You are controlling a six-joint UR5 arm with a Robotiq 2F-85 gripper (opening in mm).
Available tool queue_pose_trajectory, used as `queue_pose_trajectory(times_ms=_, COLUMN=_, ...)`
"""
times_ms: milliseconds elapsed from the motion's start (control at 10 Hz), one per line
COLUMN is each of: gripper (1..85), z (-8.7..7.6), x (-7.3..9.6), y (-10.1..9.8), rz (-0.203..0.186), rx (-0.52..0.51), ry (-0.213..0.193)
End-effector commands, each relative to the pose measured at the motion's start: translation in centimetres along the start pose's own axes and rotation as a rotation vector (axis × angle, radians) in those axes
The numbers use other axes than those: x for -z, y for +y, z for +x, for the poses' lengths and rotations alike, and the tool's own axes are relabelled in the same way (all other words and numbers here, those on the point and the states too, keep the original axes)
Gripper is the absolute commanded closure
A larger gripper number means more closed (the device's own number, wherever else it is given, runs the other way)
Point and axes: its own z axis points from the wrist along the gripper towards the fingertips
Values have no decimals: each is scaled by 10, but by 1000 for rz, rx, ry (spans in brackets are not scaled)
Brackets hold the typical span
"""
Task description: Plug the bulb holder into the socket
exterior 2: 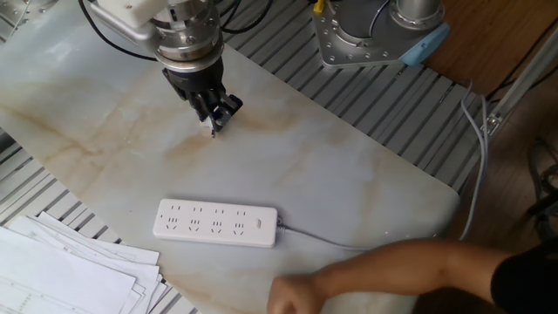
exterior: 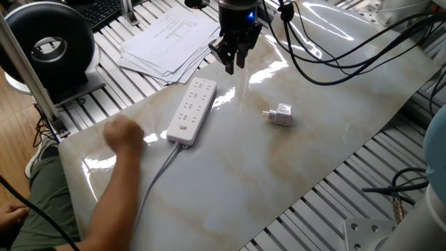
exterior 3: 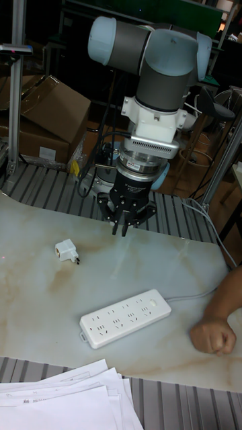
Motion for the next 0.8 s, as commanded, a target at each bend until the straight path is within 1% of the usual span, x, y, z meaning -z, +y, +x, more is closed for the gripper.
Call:
queue_pose_trajectory(times_ms=0, gripper=843, z=2, x=1, y=5, rz=-16, rx=-6, ry=6)
queue_pose_trajectory(times_ms=500, gripper=843, z=2, x=0, y=7, rz=-25, rx=-15, ry=4)
queue_pose_trajectory(times_ms=600, gripper=843, z=2, x=-1, y=7, rz=-33, rx=-17, ry=-2)
queue_pose_trajectory(times_ms=700, gripper=843, z=5, x=-4, y=8, rz=-42, rx=-18, ry=2)
